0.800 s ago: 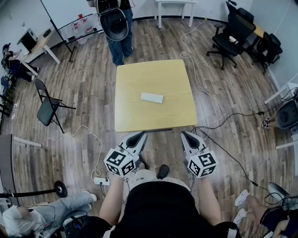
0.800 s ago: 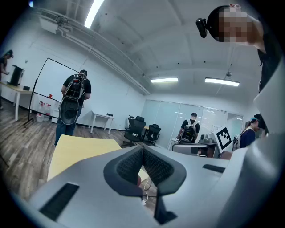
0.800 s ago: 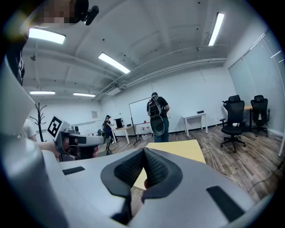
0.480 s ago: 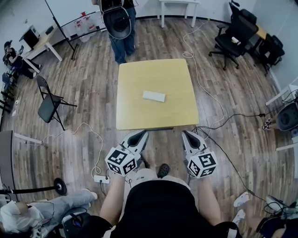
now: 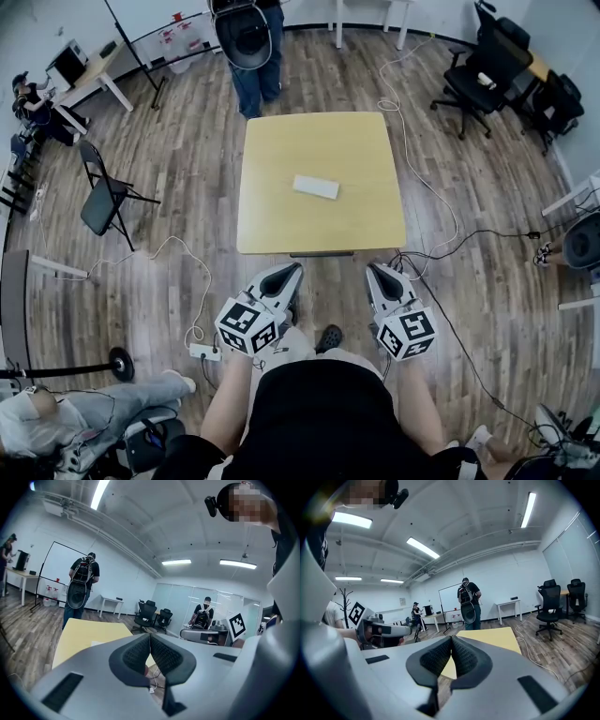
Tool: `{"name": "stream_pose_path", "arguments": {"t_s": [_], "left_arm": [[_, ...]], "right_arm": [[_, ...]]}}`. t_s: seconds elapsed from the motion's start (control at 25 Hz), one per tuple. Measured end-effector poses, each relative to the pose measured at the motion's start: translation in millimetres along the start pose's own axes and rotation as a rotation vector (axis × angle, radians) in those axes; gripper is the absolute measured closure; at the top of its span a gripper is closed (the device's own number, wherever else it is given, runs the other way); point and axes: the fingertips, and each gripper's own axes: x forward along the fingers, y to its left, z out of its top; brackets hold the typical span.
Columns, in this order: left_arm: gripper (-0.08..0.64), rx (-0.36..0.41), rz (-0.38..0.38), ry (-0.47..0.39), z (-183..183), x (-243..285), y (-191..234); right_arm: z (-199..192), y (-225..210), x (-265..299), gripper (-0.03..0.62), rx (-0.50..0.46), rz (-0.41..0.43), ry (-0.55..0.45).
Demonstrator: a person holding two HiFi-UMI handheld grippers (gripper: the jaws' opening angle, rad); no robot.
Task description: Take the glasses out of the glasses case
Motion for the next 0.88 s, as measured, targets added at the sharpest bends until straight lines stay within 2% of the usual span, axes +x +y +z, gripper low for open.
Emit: {"name": "stream_pose_path", "arguments": {"t_s": [0.32, 0.6, 0.88], "left_arm": [[0.537, 0.012, -0.030, 0.028, -0.2, 33.1, 32.5], [0.537, 0.029, -0.083, 0.082, 16.7, 83.6, 89.7], [0.537, 0.084, -0.146, 0.144, 33.5, 133.3, 148.6]], "right_arm": [[-2.1, -18.9, 31.8, 0.575, 0.004, -0.028, 0.011], [17.4, -48.6, 96.6, 0.575, 0.001, -0.092, 0.039], [32.4, -74.6, 161.1, 0.575, 0.020, -0.170, 0.055]]}}
